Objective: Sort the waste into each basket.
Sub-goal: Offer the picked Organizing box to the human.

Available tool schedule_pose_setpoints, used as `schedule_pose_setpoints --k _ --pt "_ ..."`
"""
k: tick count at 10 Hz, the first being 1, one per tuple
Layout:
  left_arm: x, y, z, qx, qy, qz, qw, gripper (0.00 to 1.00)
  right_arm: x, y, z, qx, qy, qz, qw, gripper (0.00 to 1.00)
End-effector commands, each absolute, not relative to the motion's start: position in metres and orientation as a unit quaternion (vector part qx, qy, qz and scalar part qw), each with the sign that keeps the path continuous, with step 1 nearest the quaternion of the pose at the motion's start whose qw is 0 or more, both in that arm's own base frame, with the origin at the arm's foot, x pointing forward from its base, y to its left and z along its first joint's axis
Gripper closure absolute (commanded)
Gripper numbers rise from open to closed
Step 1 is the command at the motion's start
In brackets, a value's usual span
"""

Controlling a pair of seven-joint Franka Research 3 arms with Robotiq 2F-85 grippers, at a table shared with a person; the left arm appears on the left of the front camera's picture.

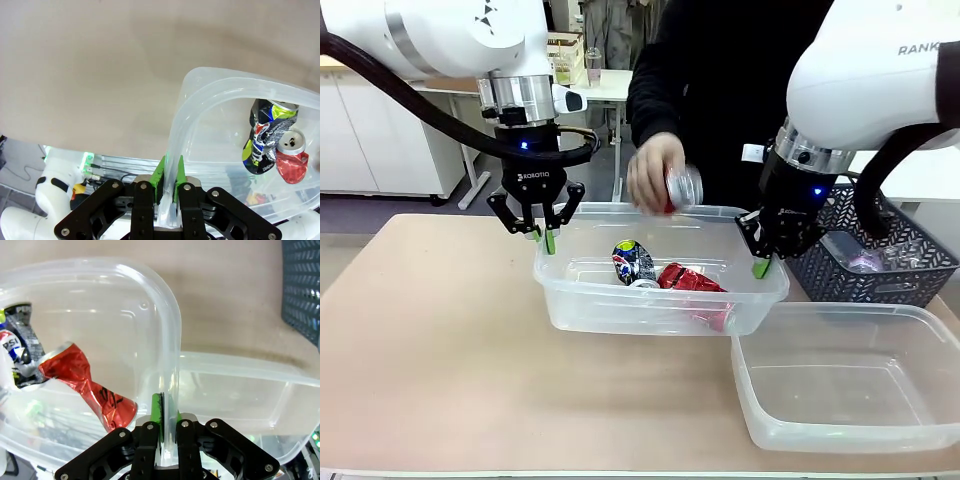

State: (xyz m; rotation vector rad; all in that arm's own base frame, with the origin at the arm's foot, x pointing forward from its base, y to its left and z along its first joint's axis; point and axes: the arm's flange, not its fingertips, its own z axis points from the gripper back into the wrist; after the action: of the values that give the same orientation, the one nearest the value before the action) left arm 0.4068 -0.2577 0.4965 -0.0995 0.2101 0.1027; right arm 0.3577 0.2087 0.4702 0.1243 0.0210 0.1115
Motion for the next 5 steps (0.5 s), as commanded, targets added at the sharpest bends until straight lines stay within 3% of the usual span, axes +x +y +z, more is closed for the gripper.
schedule_pose_setpoints --k 1,5 --pt "0.4047 -0.2566 0.4984 -0.053 0.096 0.057 0.992 0.93 0.3587 0.2133 0.4763 0.059 0.014 0.062 0.996 0.95" --pt "0.4047 -0.2566 0.4984 -0.053 0.096 0.057 0.992 0.93 0.3587 0.2133 0.4763 0.059 0.014 0.062 0.996 0.95"
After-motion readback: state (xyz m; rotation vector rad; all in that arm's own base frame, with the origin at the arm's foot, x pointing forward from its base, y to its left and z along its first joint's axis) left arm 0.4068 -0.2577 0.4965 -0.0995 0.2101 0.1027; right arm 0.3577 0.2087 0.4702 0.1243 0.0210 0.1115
